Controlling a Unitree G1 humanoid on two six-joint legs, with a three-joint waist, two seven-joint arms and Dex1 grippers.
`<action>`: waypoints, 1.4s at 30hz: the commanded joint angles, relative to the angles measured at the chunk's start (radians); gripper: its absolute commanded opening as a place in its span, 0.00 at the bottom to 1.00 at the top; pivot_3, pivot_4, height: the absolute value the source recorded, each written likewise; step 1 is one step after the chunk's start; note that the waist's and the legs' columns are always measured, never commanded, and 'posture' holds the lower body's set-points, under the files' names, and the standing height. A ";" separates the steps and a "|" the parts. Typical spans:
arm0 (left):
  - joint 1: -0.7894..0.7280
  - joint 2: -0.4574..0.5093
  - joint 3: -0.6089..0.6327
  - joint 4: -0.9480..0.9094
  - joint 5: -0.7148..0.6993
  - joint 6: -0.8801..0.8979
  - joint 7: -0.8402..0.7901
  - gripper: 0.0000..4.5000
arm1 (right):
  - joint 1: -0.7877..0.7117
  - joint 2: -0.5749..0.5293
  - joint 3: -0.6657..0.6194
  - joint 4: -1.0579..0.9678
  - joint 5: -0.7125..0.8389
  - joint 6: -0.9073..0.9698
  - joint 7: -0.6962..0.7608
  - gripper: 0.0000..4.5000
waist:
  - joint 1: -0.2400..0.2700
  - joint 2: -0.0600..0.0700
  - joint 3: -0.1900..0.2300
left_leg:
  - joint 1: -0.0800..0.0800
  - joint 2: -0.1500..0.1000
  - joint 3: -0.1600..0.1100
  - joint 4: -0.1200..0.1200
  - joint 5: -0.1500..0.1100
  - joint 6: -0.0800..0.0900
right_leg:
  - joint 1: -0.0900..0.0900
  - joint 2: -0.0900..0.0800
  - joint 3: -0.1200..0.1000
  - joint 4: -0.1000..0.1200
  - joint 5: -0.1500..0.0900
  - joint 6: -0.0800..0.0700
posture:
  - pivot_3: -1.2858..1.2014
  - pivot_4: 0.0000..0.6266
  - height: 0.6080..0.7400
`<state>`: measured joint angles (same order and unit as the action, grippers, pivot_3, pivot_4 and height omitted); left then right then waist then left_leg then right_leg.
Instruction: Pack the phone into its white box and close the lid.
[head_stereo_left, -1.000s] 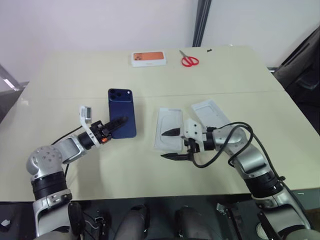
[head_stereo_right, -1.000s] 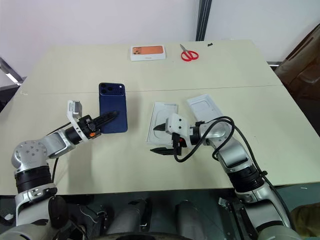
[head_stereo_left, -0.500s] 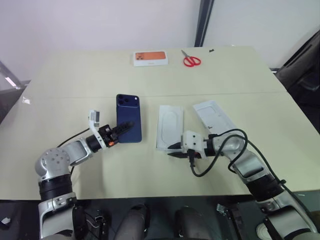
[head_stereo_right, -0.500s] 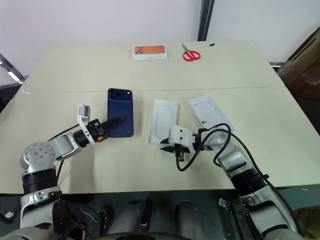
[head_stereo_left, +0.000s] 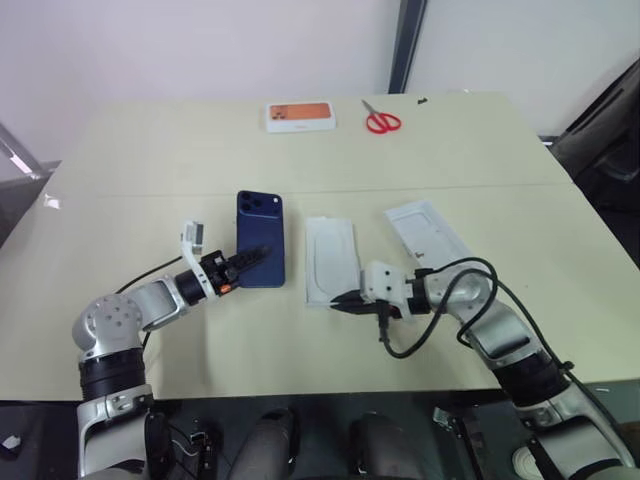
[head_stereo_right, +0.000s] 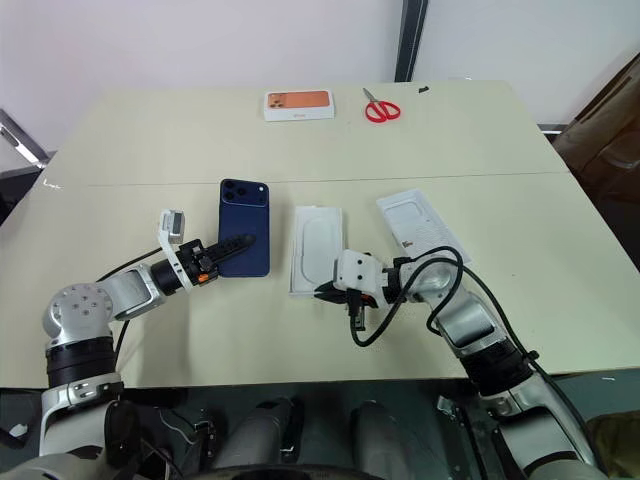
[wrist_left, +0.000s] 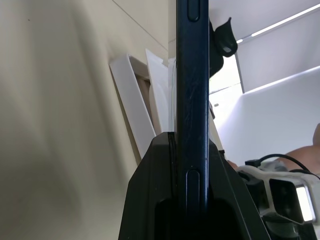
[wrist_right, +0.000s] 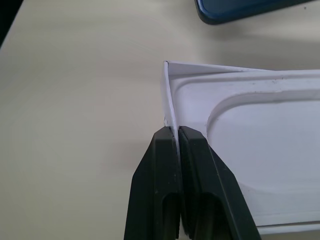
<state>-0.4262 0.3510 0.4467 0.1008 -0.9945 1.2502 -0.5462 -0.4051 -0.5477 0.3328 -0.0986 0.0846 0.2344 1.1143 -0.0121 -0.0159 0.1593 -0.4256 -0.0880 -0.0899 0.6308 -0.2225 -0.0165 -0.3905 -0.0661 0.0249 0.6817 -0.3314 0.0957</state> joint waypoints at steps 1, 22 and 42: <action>-0.019 -0.001 0.008 -0.035 -0.036 -0.021 -0.004 0.00 | 0.014 0.025 0.017 -0.097 0.007 0.050 -0.041 0.01 | 0.000 0.000 0.000 | 0.000 0.000 0.000 0.000 0.000 0.000 | 0.000 0.000 0.000 0.000 0.000 0.000 | 0.52 0.24 0.95; -0.005 -0.159 -0.080 -0.104 -0.050 0.026 0.125 0.00 | -0.107 -0.021 -0.174 -0.111 0.162 0.195 -0.073 0.88 | 0.005 -0.001 0.000 | 0.000 0.000 0.000 0.001 0.000 0.000 | 0.001 0.000 -0.001 0.000 0.000 0.000 | 0.52 0.24 0.95; -0.018 -0.163 -0.114 -0.163 -0.095 0.103 0.265 0.98 | -0.113 -0.025 -0.163 0.045 0.100 0.049 -0.122 0.89 | 0.000 -0.001 0.000 | 0.000 0.000 0.001 0.002 0.000 0.000 | 0.001 0.000 0.000 0.001 0.000 0.000 | 0.52 0.24 0.95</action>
<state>-0.4373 0.1817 0.3440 -0.0349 -1.0759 1.3447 -0.2884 -0.4976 -0.5805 0.1790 -0.0382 0.1829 0.3067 0.9981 -0.0117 -0.0165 0.1592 -0.4254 -0.0880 -0.0889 0.6325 -0.2224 -0.0163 -0.3896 -0.0658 0.0252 0.6825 -0.3314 0.0958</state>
